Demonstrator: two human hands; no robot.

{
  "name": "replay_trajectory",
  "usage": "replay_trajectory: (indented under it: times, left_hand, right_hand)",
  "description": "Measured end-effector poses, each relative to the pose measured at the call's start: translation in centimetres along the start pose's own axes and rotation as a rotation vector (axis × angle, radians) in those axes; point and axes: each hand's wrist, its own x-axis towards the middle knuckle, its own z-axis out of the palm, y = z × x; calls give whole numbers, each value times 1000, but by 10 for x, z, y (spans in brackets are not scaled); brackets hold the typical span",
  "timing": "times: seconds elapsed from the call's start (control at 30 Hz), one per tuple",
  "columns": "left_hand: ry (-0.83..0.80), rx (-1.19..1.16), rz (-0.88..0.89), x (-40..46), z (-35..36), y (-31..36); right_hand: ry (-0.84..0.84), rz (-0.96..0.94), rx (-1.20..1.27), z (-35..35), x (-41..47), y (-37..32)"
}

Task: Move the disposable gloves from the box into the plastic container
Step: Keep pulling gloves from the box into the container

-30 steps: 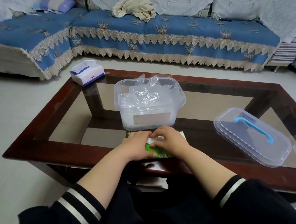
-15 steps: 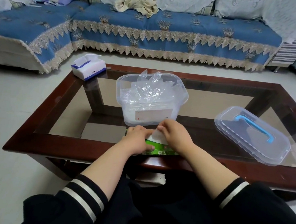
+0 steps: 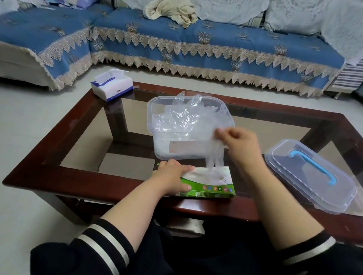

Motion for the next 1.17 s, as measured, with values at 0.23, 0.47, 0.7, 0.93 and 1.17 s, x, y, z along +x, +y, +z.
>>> replay_trajectory:
  times: [0.23, 0.47, 0.7, 0.93, 1.17]
  left_hand:
    - [22, 26, 13, 3, 2, -2]
    - [18, 8, 25, 3, 3, -4]
    - [1, -2, 39, 3, 1, -5]
    - [-6, 14, 61, 4, 0, -7]
    - [6, 57, 64, 1, 2, -4]
  right_hand:
    - [472, -736, -22, -37, 54, -101]
    - [-121, -758, -842, 59, 85, -60]
    - [-822, -21, -1067, 85, 102, -29]
    - [-446, -196, -747, 61, 104, -26]
    - [-205, -252, -418, 40, 101, -13]
